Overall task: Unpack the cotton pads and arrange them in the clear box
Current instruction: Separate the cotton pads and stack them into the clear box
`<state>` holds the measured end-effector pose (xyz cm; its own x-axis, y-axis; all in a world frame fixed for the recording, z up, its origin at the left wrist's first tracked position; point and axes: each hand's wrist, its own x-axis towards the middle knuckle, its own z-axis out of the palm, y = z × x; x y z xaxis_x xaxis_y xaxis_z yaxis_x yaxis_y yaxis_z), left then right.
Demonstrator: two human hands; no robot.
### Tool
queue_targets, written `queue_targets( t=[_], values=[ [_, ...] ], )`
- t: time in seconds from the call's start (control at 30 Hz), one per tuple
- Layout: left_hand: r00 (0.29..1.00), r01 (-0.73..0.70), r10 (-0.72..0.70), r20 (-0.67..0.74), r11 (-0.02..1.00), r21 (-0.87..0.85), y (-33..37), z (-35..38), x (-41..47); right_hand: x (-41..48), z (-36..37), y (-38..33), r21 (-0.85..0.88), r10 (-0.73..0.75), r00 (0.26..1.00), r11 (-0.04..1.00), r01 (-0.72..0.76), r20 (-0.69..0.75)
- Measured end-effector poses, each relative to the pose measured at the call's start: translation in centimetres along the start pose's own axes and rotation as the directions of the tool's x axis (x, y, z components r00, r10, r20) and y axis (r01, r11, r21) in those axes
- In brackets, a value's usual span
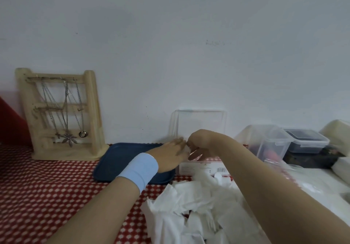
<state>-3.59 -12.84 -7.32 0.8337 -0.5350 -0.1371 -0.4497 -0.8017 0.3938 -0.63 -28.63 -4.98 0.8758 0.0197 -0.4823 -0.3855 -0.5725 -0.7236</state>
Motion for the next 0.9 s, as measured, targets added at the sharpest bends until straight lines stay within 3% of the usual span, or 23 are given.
queue_targets(
  t=[0.07, 0.17, 0.27, 0.33, 0.43, 0.5, 0.63, 0.7, 0.77, 0.9],
  values=[
    [0.998, 0.012, -0.013, -0.065, 1.000, -0.024, -0.4, -0.3, -0.3, -0.6, -0.1, -0.1, -0.050, -0.005, 1.000, 0.999, 0.004, -0.017],
    [0.985, 0.015, -0.026, -0.173, 0.998, -0.069, -0.7, -0.9, -1.3, -1.7, -0.9, -0.3, -0.143, -0.058, 0.984, 0.989, 0.034, -0.168],
    [0.961, -0.011, -0.033, -0.274, 0.988, -0.155, -0.2, -1.5, -3.5, -4.2, -1.2, -0.7, -0.271, -0.223, 0.937, 0.951, 0.149, -0.268],
    [0.950, -0.014, -0.056, -0.306, 0.975, -0.222, 0.0, -1.8, -5.6, -7.1, -0.4, -1.0, -0.302, -0.352, 0.919, 0.908, 0.291, -0.174],
    [0.958, 0.029, -0.114, -0.263, 0.951, -0.308, -0.3, -1.6, -8.8, -11.3, 1.6, -1.0, -0.402, -0.437, 0.893, 0.803, 0.440, 0.105],
    [0.961, 0.052, -0.144, -0.238, 0.934, -0.353, -0.8, -1.3, -10.6, -12.3, 3.5, -0.8, -0.502, -0.396, 0.898, 0.747, 0.436, 0.190],
    [0.960, 0.098, -0.186, -0.207, 0.922, -0.375, -1.3, 0.2, -12.7, -11.9, 6.8, 0.5, -0.732, -0.311, 0.934, 0.592, 0.337, 0.178],
    [0.960, 0.093, -0.184, -0.213, 0.921, -0.378, -1.1, 0.8, -13.1, -11.7, 7.2, 1.2, -0.698, -0.369, 0.912, 0.606, 0.381, 0.177],
    [0.957, 0.079, -0.192, -0.220, 0.896, -0.436, -0.9, 1.2, -13.6, -11.9, 7.0, 1.5, -0.593, -0.439, 0.888, 0.683, 0.427, 0.134],
    [0.946, -0.009, -0.195, -0.259, 0.782, -0.623, -0.6, 1.6, -13.9, -12.3, 6.2, 1.8, -0.317, -0.523, 0.851, 0.800, 0.510, 0.051]
  ],
)
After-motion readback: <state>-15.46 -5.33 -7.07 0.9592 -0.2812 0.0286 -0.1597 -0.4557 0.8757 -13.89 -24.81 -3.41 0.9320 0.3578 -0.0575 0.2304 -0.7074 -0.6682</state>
